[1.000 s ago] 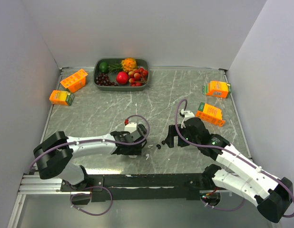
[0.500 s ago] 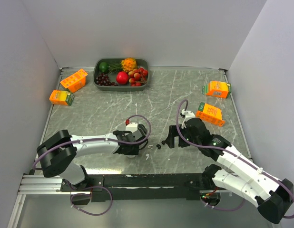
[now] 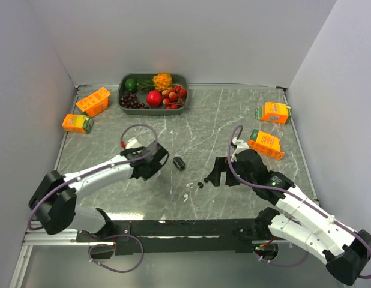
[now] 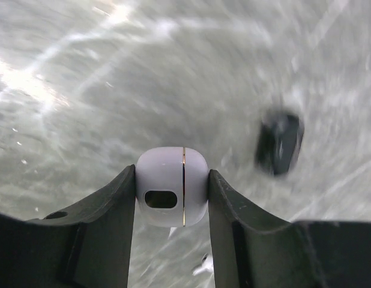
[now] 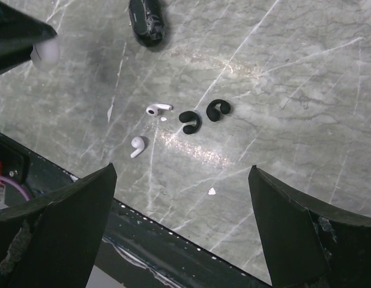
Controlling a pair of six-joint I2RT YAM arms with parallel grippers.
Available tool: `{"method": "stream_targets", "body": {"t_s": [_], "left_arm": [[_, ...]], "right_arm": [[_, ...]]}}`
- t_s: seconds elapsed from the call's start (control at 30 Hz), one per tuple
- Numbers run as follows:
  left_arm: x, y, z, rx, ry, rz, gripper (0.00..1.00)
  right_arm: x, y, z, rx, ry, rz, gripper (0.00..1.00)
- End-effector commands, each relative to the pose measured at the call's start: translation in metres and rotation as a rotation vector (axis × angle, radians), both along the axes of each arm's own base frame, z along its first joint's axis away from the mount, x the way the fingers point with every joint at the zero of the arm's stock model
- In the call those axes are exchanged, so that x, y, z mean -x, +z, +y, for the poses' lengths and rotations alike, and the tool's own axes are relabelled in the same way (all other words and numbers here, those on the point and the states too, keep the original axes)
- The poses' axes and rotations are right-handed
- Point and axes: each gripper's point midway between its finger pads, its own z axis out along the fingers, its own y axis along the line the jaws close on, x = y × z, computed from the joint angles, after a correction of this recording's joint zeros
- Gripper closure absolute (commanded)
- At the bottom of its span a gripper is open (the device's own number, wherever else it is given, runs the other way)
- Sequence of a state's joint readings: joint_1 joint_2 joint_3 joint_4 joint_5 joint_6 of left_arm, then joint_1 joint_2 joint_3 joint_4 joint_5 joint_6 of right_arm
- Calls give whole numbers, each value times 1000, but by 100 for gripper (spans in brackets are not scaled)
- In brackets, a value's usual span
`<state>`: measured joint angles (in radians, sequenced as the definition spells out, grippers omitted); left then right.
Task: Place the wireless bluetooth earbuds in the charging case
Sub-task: Pick up the charging case at the center of the board.
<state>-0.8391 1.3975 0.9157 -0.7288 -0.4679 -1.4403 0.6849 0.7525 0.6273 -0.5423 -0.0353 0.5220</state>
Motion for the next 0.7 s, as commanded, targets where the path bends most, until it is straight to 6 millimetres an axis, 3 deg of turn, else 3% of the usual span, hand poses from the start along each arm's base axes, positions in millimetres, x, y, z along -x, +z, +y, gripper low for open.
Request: {"method": "stream_targets", "body": {"t_s": [0.0,0.2,0.47,0.67], "left_arm": [[-9,-1,9,203,228,-10,99],[-18,-14,6,208,324,32,99],[-19,-48,-1,153,327,130,96],[-21,-45,-3,142,283,123,69]], "right_arm": [[-3,14,10,-63,-4,-13,1],[-4,13,15,-72,5,-3,1],[-4,11,16,-67,7,7,1],[-3,9,14,-62,9,5,1]]}}
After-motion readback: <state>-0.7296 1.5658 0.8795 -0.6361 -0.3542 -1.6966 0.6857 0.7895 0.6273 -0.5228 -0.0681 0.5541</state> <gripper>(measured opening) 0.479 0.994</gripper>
